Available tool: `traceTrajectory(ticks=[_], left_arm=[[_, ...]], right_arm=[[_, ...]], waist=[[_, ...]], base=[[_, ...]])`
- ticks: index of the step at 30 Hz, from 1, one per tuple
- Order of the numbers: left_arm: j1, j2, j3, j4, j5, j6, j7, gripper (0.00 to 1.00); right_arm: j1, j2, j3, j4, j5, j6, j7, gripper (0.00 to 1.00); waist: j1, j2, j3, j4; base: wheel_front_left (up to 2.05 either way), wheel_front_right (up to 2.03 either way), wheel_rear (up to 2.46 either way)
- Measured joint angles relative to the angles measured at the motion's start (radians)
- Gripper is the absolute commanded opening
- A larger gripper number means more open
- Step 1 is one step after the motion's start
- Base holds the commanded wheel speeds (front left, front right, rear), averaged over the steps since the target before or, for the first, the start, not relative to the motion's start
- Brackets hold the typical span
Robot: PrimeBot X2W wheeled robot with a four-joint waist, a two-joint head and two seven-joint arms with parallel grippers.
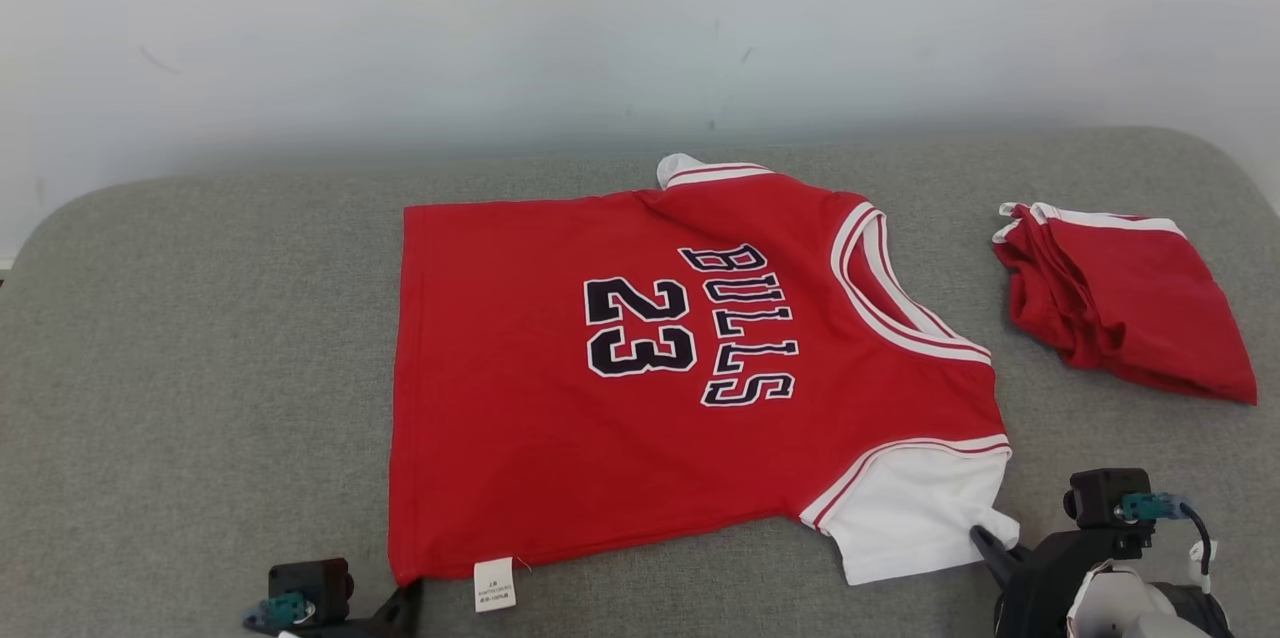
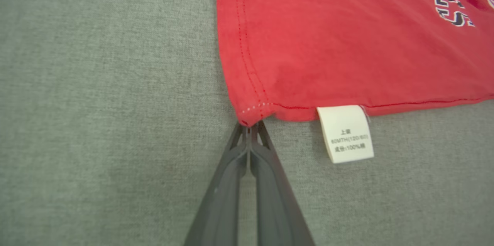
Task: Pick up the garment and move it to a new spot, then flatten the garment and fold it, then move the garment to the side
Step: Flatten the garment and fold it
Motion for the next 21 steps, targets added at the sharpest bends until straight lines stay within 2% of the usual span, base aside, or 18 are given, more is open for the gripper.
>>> traceTrajectory(ticks=[21], left_arm=[[-0.002, 0.044, 0.003, -0.102, 0.053, 0.000, 0.018, 0.00]], right_arm=[[0.017, -0.068, -0.028, -0.147, 0.044, -0.009, 0.097, 0.00]], waist=[[0.0000, 0.0000, 0.007, 0.029]], base=[[0.00, 0.00, 0.00]])
